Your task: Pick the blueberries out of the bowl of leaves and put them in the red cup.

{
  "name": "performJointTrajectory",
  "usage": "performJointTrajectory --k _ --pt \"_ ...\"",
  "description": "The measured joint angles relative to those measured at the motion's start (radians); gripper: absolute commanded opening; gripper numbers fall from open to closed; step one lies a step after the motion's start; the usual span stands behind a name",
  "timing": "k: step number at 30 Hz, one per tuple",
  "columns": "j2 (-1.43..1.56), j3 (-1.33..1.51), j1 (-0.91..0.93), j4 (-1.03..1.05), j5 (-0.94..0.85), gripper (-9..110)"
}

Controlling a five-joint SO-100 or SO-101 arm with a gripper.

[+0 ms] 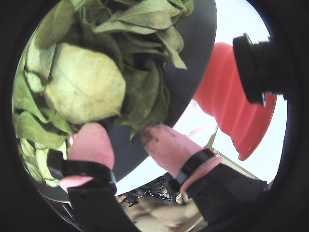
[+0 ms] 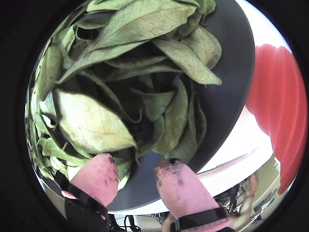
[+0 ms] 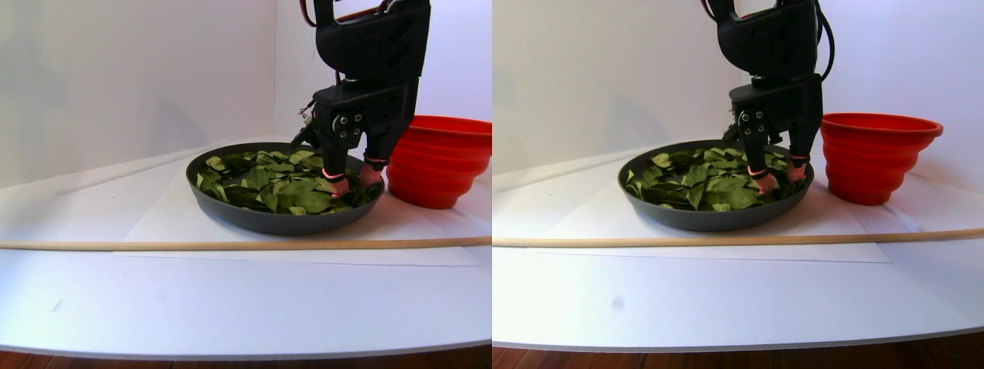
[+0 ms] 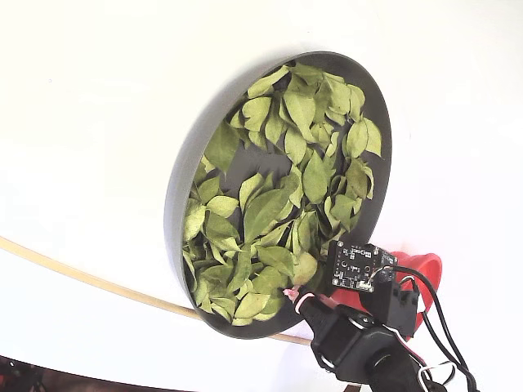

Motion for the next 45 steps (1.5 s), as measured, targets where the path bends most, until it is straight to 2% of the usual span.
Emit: performJointTrajectory --k 45 --pt "-0.115 -0.123 -0.028 -0.046 0.078 17"
